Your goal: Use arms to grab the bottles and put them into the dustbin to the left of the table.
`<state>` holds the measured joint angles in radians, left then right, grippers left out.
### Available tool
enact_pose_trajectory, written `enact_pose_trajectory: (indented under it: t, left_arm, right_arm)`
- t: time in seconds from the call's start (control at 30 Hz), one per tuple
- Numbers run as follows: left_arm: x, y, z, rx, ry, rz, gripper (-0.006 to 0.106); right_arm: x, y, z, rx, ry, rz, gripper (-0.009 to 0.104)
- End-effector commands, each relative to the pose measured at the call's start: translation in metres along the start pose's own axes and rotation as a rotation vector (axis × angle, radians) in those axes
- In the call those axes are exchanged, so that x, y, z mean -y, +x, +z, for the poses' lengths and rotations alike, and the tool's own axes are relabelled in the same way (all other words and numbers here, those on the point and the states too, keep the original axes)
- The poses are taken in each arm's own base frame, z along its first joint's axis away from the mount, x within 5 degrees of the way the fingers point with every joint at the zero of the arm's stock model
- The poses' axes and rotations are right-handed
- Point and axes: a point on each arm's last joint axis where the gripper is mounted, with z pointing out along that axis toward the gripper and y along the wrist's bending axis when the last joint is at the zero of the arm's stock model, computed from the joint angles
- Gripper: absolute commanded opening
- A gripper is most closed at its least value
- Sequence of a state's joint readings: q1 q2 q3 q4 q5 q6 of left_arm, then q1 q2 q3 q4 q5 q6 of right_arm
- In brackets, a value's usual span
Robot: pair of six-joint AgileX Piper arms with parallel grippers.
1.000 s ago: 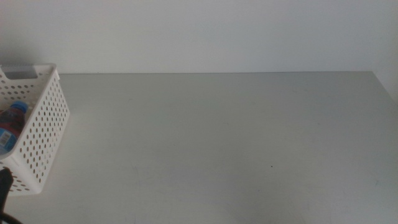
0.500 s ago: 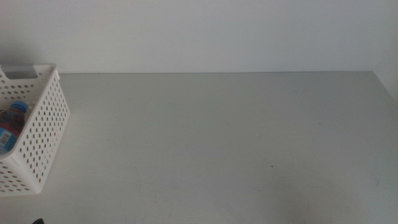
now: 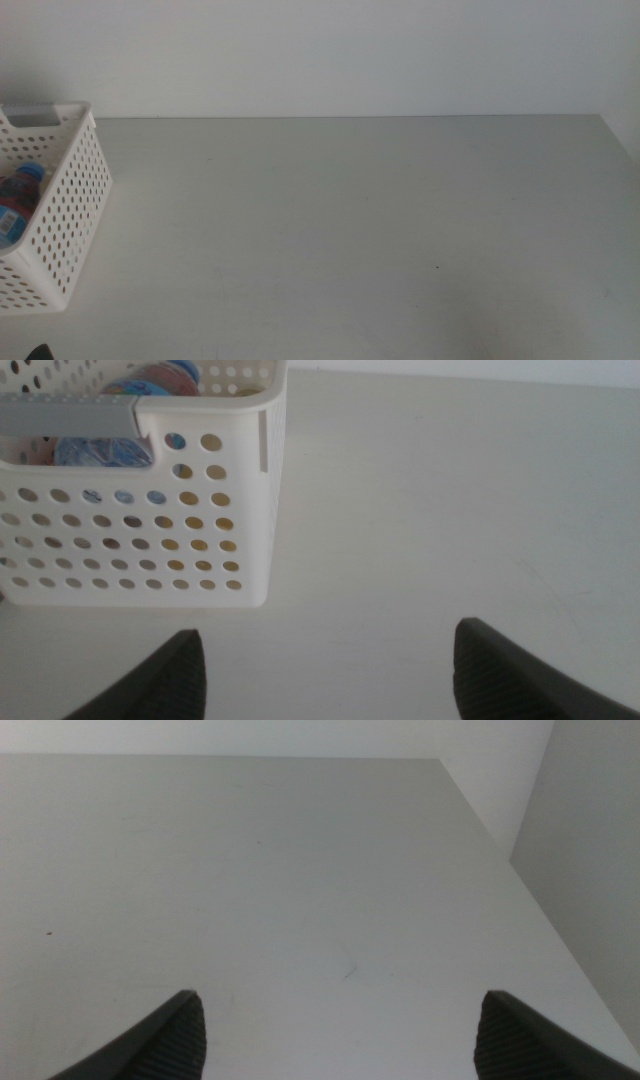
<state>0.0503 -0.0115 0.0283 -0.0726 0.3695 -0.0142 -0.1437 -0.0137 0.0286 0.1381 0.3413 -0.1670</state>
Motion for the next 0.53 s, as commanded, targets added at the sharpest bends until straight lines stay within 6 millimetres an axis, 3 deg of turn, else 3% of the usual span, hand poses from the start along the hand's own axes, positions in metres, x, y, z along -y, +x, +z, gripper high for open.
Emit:
enact_pose_trajectory:
  t: [0.0, 0.5]
  left_arm:
    - [0.0003, -0.0074, -0.0017, 0.106, 0.006, -0.022, 0.081]
    - [-0.0007, -0.0075, -0.0018, 0.107, -0.007, 0.016, 0.081]
  right_arm:
    - [0.0017, -0.01, -0.0028, 0.1, 0.023, -0.021, 0.074]
    - [-0.0001, -0.01, -0.0029, 0.101, -0.009, -0.027, 0.074]
